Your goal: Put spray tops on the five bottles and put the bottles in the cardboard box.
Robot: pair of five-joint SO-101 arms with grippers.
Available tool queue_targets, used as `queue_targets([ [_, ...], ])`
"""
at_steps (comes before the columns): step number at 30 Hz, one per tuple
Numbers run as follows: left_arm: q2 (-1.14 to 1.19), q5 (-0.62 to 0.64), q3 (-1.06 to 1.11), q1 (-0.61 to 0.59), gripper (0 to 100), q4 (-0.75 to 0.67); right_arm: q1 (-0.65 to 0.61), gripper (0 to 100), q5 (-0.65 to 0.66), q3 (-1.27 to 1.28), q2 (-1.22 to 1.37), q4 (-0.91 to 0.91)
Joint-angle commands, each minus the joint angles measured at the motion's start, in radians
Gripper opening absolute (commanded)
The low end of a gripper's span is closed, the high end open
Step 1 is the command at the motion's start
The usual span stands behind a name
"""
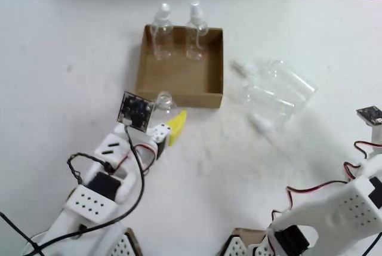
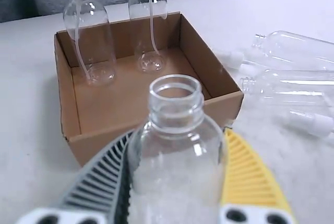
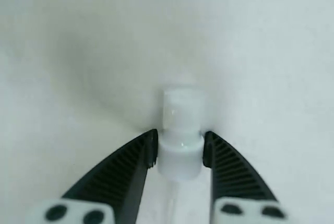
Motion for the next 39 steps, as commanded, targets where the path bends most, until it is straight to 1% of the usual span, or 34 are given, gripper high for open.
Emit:
queue_targets([
  [1, -0.024, -0.006, -0.011, -0.010, 6, -0.025, -0.012, 0.9, 0.006, -0.026, -0.001, 0.007],
  [4, -0.024, -0.006, -0.011, -0.010, 6, -0.025, -0.010, 2.9, -0.008, -0.081, -0.001, 0.074],
  [8, -0.024, -0.006, -0.011, -0.012, 6, -0.025, -0.010, 1.7, -0.100, -0.235, -0.001, 0.206],
  [12, -0.024, -0.006, -0.009, -0.035, 6, -0.026, -0.030, 1.7, -0.241, -0.431, -0.001, 0.374],
  [15, -0.024, -0.006, 0.000, -0.065, 6, -0.046, -0.058, 1.7, -0.387, -0.511, -0.013, 0.392],
  [17, -0.024, -0.006, 0.038, -0.084, 6, -0.114, -0.084, 1.7, -0.445, -0.511, -0.041, 0.392],
  [21, -0.024, -0.006, 0.158, -0.099, 6, -0.319, -0.145, 1.7, -0.542, -0.462, -0.119, 0.392],
  [23, -0.024, -0.006, 0.201, -0.099, 6, -0.393, -0.180, 1.7, -0.594, -0.439, -0.163, 0.392],
  [31, -0.024, -0.006, 0.199, -0.099, 6, -0.381, -0.344, 1.7, -0.829, -0.373, -0.384, 0.392],
  [34, -0.024, -0.006, 0.199, -0.099, 6, -0.381, -0.440, 1.7, -0.907, -0.308, -0.486, 0.392],
  [39, -0.022, -0.006, 0.199, -0.099, 6, -0.381, -0.636, 2.0, -1.040, -0.215, -0.641, 0.389],
])
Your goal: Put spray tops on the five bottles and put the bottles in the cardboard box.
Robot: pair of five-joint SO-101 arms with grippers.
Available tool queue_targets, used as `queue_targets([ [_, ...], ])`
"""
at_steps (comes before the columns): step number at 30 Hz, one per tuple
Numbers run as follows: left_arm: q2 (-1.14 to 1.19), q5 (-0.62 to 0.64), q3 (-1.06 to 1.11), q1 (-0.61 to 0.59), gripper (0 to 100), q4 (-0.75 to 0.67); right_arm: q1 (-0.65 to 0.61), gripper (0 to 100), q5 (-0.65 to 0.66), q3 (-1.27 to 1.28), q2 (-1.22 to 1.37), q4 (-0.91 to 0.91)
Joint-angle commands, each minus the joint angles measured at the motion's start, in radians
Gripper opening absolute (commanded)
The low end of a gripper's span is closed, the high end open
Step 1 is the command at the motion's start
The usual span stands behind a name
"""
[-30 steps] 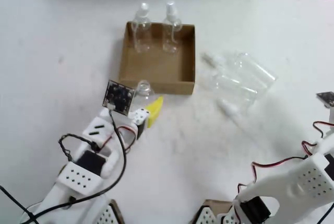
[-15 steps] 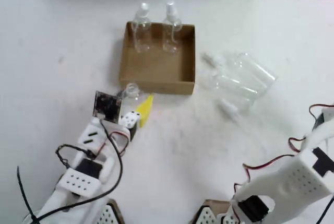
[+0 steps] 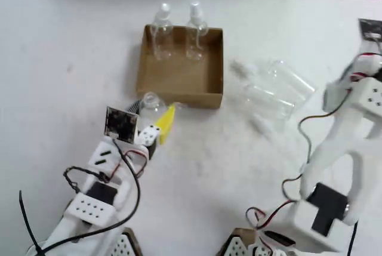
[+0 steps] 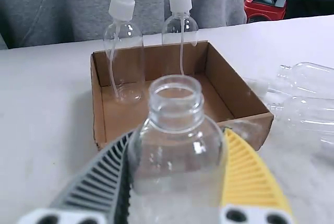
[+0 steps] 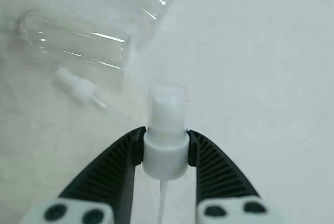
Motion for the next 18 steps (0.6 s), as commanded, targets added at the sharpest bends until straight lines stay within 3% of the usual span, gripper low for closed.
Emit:
queue_targets([
  [1, -0.019, -0.006, -0.002, -0.012, 6, -0.026, -0.148, 2.0, -0.098, 0.021, -0.131, 0.028],
  [12, -0.016, -0.006, -0.002, -0.012, 6, -0.025, -0.527, 1.7, -0.101, 0.029, -0.189, 0.016],
  [18, -0.016, -0.006, -0.002, -0.012, 6, -0.025, -0.679, 1.7, -0.110, 0.025, -0.193, -0.104],
])
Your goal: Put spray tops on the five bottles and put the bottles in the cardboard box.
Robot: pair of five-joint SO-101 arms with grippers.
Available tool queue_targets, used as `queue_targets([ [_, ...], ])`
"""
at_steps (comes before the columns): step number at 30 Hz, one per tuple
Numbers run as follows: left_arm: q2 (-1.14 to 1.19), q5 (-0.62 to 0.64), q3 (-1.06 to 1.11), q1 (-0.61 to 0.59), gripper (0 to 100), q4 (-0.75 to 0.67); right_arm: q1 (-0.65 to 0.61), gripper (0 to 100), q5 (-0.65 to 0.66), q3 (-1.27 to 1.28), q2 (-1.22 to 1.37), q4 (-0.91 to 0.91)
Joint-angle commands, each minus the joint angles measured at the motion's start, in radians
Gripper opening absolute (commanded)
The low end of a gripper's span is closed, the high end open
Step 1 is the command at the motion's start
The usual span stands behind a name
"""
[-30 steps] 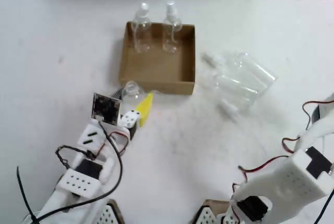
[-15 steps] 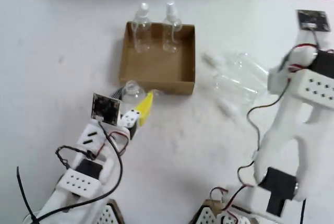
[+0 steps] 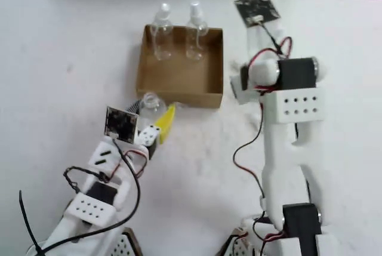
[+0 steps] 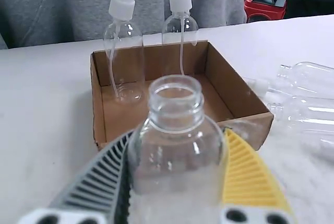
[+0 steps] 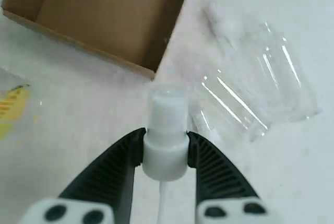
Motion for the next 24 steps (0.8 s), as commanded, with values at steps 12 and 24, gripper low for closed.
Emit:
queue_targets([
  [12, -0.019, -0.006, -0.002, -0.010, 6, -0.002, -0.139, 1.7, -0.476, -0.012, -0.036, -0.361],
  [24, -0.019, -0.006, -0.002, -0.005, 6, 0.003, -0.219, 1.7, -0.606, -0.012, -0.036, -0.670],
])
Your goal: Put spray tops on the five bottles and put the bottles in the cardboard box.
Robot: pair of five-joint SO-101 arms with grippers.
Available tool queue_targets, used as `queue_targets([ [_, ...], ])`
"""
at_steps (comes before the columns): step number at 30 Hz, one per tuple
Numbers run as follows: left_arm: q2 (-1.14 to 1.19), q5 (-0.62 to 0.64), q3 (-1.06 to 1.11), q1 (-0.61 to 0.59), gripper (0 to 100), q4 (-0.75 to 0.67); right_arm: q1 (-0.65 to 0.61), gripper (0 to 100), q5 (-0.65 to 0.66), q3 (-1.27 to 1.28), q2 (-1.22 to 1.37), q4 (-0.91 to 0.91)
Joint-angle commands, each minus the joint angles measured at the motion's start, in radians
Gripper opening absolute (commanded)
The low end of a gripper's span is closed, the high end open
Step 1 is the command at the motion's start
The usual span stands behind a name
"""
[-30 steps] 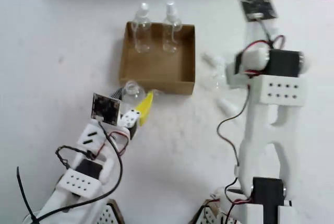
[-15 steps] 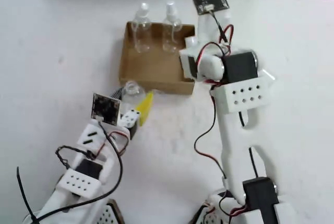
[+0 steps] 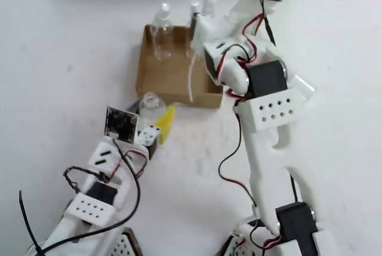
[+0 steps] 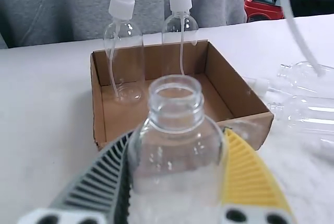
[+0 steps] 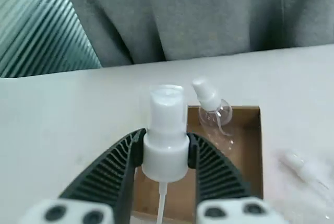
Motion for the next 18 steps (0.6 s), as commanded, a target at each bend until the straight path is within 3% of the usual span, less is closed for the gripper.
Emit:
queue_targets([
  [1, -0.018, -0.006, -0.002, -0.005, 6, 0.002, -0.051, 1.7, -0.011, -0.014, -0.042, -0.068],
  [9, -0.016, -0.006, -0.002, -0.004, 5, 0.002, -0.147, 1.7, -0.009, -0.005, -0.154, -0.090],
  [18, -0.016, -0.006, -0.002, -0.004, 5, 0.002, -0.170, 1.7, -0.012, 0.091, -0.163, -0.182],
])
